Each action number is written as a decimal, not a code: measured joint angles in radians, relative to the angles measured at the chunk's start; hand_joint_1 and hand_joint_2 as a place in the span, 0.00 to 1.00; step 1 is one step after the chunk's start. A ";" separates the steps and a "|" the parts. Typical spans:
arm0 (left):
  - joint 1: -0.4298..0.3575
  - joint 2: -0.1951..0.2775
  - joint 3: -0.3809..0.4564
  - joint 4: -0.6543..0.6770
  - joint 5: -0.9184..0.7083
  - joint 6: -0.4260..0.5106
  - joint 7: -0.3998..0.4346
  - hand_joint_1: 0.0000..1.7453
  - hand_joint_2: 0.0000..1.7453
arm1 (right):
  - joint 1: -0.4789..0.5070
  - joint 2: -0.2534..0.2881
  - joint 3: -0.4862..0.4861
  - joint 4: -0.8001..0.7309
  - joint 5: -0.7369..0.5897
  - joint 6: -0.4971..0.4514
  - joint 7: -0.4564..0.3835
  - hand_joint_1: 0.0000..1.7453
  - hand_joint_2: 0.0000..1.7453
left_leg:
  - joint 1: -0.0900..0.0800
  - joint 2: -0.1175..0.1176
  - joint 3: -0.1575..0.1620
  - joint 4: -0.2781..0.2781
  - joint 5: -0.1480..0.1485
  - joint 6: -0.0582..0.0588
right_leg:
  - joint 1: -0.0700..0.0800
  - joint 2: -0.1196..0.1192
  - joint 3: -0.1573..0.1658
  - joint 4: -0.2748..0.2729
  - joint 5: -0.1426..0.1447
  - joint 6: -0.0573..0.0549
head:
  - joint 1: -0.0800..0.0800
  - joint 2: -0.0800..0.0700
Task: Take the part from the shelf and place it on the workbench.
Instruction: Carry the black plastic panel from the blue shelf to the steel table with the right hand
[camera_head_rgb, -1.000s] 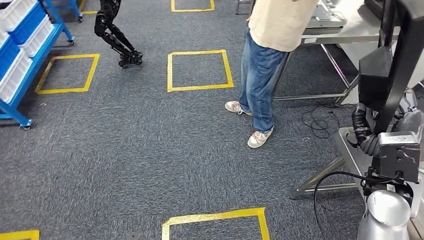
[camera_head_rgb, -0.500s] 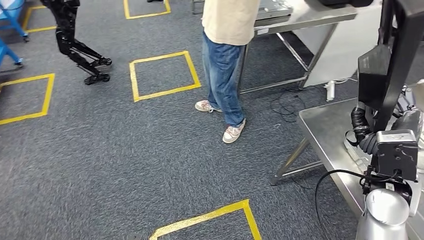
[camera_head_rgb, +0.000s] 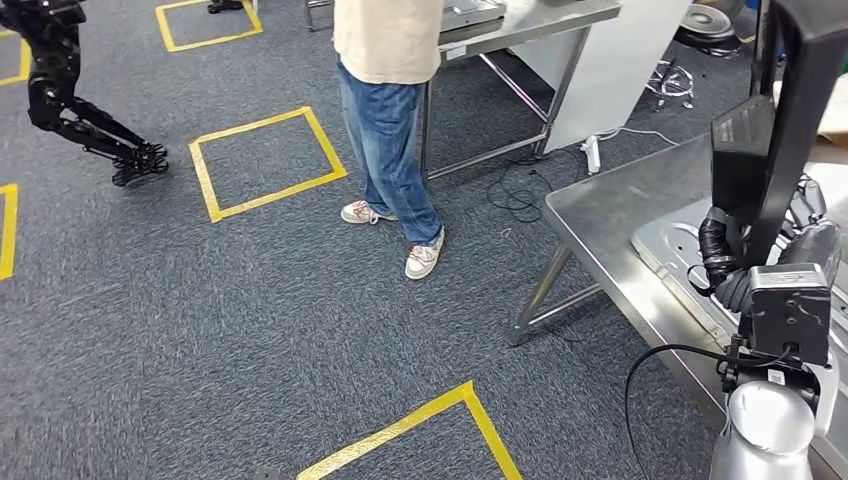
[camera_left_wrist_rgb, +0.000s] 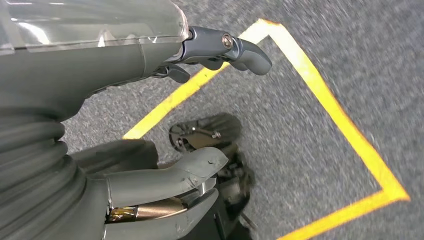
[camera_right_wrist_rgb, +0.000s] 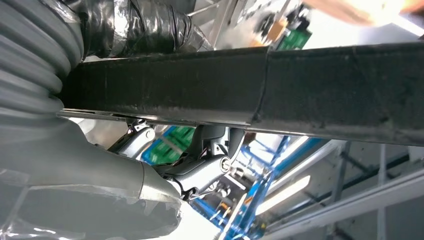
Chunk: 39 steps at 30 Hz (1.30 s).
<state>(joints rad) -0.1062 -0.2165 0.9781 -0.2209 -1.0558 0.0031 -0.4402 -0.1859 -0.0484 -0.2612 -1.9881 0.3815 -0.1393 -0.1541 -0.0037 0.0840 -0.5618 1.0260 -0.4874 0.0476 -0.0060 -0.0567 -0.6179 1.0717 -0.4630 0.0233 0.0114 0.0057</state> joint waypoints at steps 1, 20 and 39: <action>0.000 0.000 0.000 0.000 0.000 0.000 0.000 0.00 1.00 | 0.000 0.000 0.000 -0.001 0.000 -0.001 0.000 1.00 1.00 | -0.003 0.010 0.002 0.000 -0.002 -0.003 | 0.006 -0.012 0.015 -0.031 0.005 -0.006 | 0.000 0.000; 0.004 0.000 0.005 0.000 0.005 -0.002 0.000 0.00 1.00 | 0.021 0.004 -0.001 -0.004 0.018 0.000 0.009 1.00 1.00 | 0.010 -0.134 -0.003 0.002 0.008 -0.006 | -0.015 0.190 -0.009 -0.030 0.020 0.004 | 0.000 0.000; 0.004 -0.001 0.012 0.000 0.005 -0.002 0.000 0.00 1.00 | 0.029 0.003 -0.010 0.002 0.029 0.003 0.015 1.00 1.00 | 0.006 -0.060 -0.049 0.148 -0.100 -0.033 | -0.005 0.045 0.019 -0.069 0.031 -0.035 | 0.003 0.000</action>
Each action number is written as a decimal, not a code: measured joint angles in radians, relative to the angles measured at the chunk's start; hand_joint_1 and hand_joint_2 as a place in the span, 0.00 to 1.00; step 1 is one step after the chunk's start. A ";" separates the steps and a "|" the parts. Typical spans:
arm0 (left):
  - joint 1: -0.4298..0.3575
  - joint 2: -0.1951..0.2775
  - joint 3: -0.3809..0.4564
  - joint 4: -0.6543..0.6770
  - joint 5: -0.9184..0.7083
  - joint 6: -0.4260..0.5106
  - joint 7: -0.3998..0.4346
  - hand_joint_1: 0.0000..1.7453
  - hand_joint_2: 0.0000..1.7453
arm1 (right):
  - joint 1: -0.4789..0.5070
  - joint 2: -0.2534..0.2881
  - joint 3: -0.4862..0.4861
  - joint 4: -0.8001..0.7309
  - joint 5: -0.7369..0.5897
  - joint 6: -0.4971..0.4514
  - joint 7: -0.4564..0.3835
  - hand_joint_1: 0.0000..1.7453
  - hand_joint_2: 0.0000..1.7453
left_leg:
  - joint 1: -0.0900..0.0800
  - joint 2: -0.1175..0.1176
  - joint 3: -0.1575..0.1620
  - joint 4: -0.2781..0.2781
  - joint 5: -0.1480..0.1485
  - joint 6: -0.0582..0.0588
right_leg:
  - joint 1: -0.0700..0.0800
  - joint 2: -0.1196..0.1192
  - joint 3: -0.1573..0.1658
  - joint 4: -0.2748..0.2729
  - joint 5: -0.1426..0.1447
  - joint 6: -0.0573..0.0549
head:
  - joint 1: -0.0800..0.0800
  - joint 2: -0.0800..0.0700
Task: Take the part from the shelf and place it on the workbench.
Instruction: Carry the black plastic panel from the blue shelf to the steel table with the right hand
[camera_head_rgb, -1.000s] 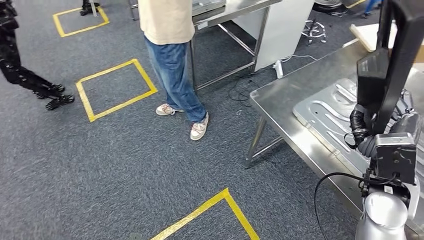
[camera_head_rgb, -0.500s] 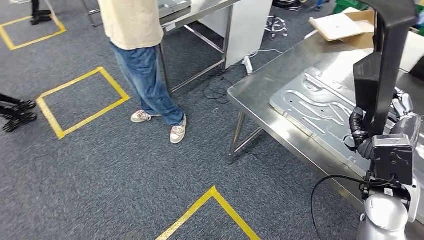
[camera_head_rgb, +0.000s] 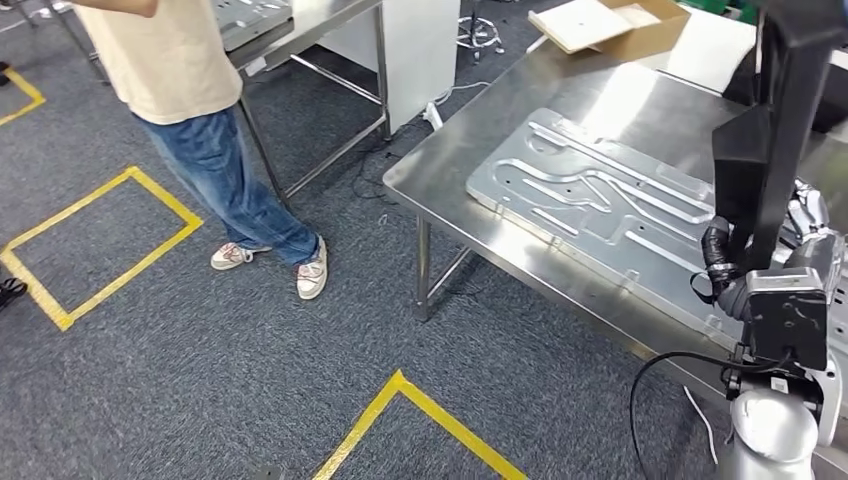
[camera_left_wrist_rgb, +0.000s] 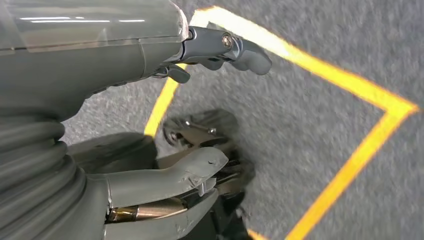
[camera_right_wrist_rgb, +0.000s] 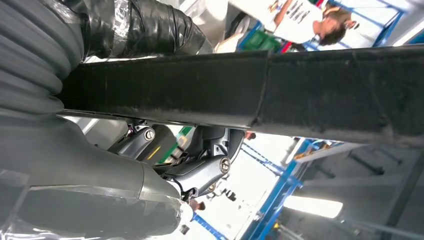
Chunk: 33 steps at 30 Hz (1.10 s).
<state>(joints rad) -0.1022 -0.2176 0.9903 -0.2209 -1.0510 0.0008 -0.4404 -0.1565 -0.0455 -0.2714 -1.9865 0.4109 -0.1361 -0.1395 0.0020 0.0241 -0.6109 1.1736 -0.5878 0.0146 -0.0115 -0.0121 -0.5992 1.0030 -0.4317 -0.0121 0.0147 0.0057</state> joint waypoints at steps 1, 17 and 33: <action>0.002 0.000 0.001 0.000 0.000 0.000 0.000 0.00 1.00 | 0.001 0.000 0.000 0.001 0.008 0.000 0.004 1.00 1.00 | 0.001 -0.011 -0.034 0.067 -0.025 -0.001 | 0.001 0.007 0.000 0.001 0.000 -0.003 | 0.000 0.000; 0.001 0.001 0.010 0.000 -0.011 0.000 -0.001 0.00 1.00 | 0.001 -0.050 -0.011 0.062 0.287 0.052 0.109 1.00 1.00 | -0.001 -0.018 0.037 -0.161 0.131 0.049 | -0.005 0.023 -0.121 0.269 -0.140 0.052 | 0.001 0.000; 0.002 0.001 0.011 0.000 -0.017 -0.003 0.000 0.00 1.00 | 0.011 -0.078 -0.012 0.136 0.343 0.086 0.130 1.00 1.00 | -0.001 -0.016 -0.096 0.138 -0.019 0.005 | 0.005 0.013 0.001 0.021 -0.022 -0.004 | 0.000 0.000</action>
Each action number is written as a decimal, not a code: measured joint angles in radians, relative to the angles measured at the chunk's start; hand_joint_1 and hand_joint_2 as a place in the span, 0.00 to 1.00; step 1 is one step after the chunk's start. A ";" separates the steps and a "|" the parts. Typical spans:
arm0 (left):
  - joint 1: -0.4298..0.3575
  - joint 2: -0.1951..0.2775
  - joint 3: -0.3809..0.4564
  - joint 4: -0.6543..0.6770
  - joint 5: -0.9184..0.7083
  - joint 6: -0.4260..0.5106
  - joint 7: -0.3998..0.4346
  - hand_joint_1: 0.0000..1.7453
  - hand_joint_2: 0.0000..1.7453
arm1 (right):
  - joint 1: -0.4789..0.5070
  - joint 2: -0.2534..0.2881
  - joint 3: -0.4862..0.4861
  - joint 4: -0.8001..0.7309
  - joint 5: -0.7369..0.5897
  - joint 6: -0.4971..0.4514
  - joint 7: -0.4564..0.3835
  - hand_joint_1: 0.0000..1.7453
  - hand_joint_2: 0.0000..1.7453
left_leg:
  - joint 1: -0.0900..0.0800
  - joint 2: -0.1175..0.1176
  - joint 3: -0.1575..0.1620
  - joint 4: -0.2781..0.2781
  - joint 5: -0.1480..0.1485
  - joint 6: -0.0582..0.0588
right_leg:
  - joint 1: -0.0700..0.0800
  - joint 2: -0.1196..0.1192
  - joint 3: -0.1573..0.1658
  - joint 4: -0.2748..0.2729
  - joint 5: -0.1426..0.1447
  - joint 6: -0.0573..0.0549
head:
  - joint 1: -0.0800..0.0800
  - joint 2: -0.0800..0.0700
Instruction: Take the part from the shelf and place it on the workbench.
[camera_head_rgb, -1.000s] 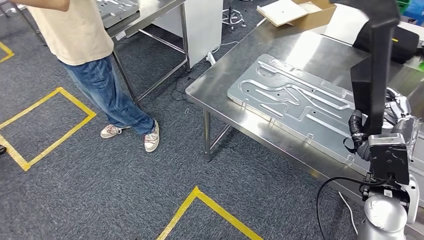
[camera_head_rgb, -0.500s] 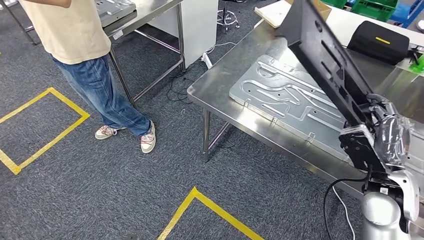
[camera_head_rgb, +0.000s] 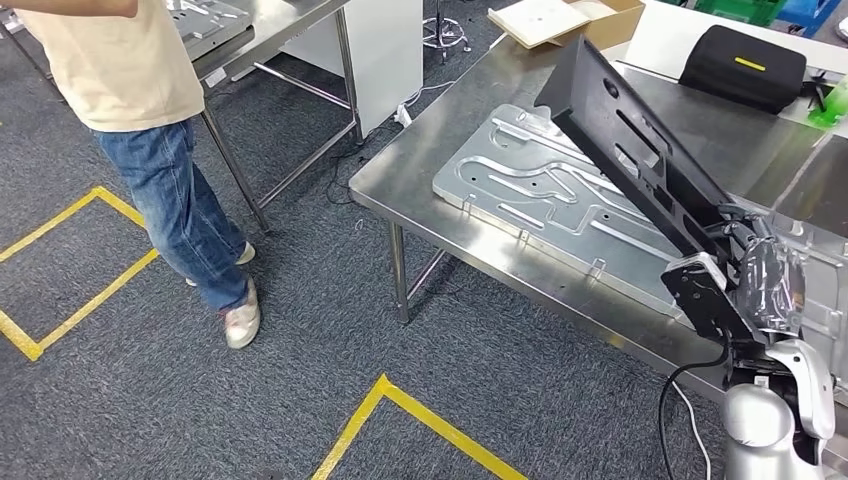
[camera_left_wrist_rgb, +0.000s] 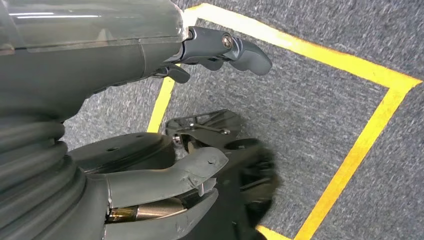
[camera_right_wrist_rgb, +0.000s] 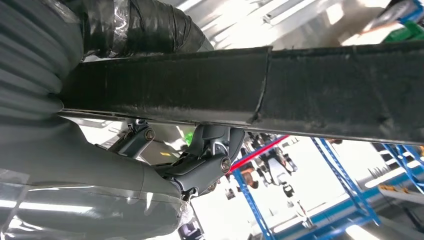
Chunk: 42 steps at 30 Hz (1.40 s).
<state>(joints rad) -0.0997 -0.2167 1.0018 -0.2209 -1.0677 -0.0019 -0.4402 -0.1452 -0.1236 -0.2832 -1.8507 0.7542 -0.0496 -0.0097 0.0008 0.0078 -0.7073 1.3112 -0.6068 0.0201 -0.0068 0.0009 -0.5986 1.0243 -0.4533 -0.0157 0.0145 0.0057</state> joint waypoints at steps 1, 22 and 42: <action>0.001 0.000 0.000 0.000 0.000 0.000 0.000 0.00 1.00 | 0.002 0.000 0.000 0.005 -0.001 0.000 -0.001 1.00 1.00 | 0.000 0.000 -0.003 0.003 0.011 0.002 | 0.002 0.002 0.000 0.001 -0.001 -0.001 | 0.000 0.000; -0.006 0.000 0.008 0.000 0.003 0.000 0.003 0.00 1.00 | 0.020 0.002 -0.039 0.042 -0.050 0.009 -0.025 1.00 1.00 | -0.007 0.084 0.154 -0.291 0.123 0.018 | -0.009 -0.073 -0.013 0.013 0.000 0.047 | 0.001 0.000; -0.014 0.000 0.023 0.000 0.003 -0.005 0.010 0.00 1.00 | -0.008 -0.003 -0.058 0.087 0.023 0.031 0.005 1.00 1.00 | -0.002 -0.046 0.145 -0.305 0.150 0.039 | -0.004 0.071 -0.034 0.041 -0.012 0.036 | 0.001 0.000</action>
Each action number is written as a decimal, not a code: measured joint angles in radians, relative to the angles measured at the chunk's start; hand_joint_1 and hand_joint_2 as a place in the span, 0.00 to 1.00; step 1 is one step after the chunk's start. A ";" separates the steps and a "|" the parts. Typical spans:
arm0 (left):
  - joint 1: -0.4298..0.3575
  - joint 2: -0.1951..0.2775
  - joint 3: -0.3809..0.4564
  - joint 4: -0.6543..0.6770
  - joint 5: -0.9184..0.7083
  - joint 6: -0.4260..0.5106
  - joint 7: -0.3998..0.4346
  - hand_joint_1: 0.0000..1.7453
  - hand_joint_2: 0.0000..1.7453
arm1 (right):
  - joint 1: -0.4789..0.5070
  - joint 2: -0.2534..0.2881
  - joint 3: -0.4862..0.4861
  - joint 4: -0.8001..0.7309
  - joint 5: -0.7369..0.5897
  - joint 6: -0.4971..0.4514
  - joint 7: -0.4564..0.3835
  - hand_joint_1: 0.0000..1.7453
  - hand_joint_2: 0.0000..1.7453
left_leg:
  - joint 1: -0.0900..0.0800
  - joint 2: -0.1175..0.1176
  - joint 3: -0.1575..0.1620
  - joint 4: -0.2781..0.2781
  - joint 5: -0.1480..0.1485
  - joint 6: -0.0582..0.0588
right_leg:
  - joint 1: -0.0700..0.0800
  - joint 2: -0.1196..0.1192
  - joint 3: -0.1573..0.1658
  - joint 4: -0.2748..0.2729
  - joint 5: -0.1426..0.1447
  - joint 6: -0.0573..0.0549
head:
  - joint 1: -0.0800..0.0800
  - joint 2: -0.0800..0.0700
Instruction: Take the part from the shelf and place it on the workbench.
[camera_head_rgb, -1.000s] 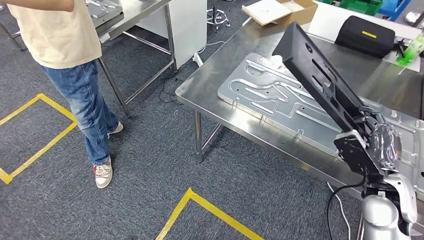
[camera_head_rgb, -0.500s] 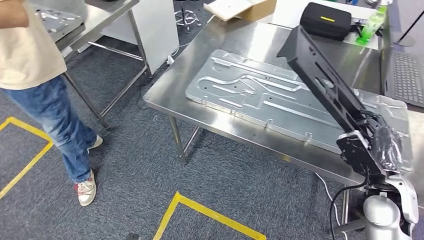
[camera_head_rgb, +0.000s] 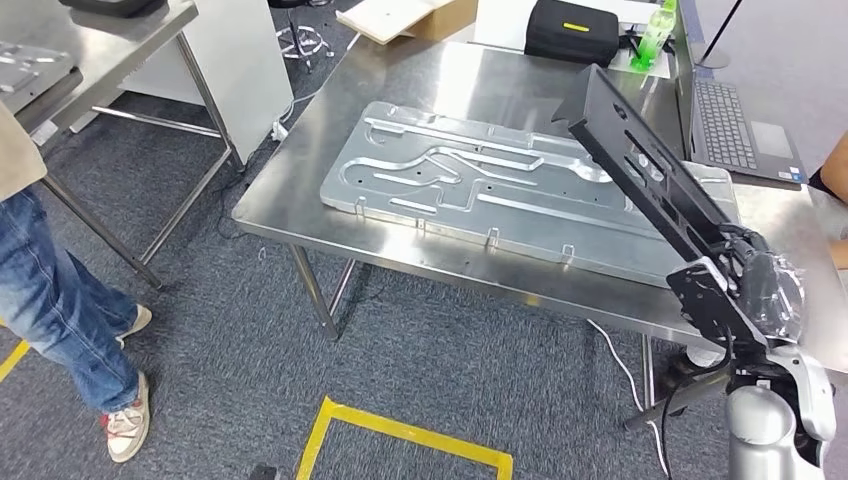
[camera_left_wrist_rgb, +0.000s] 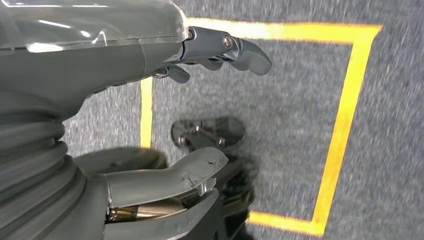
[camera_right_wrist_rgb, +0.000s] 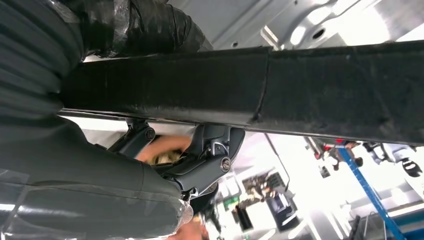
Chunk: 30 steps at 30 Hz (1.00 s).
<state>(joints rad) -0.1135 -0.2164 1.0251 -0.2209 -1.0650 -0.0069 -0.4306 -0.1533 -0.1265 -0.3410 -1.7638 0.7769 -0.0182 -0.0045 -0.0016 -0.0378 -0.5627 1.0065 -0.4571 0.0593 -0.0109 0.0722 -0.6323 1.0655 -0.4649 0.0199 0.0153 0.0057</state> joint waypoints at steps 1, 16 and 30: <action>0.000 0.000 0.000 0.000 0.000 -0.001 0.000 0.00 1.00 | -0.004 -0.002 -0.001 0.003 0.014 0.000 0.005 1.00 1.00 | 0.001 0.006 0.002 -0.005 0.004 0.003 | -0.001 -0.028 -0.018 0.041 -0.026 0.003 | 0.000 0.000; 0.001 0.000 0.001 0.000 -0.005 -0.007 0.003 0.00 1.00 | -0.052 -0.047 0.002 0.073 0.137 0.031 0.053 1.00 1.00 | 0.004 0.040 -0.038 0.094 -0.067 -0.044 | -0.014 -0.072 0.027 -0.039 0.019 -0.018 | -0.001 0.000; 0.000 -0.001 0.001 0.000 -0.015 -0.009 0.006 0.00 1.00 | -0.077 -0.103 0.008 0.145 0.182 0.086 0.064 1.00 1.00 | -0.003 0.035 -0.012 0.010 0.000 -0.003 | -0.002 -0.066 0.015 -0.017 0.005 0.003 | -0.001 0.000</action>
<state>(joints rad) -0.1134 -0.2171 1.0263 -0.2209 -1.0797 -0.0162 -0.4250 -0.2308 -0.2296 -0.3325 -1.6187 0.9590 0.0680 0.0593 -0.0050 -0.0025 -0.5746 1.0162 -0.4568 0.0563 -0.0124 0.0064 -0.6170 1.0490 -0.4594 0.0233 0.0145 0.0057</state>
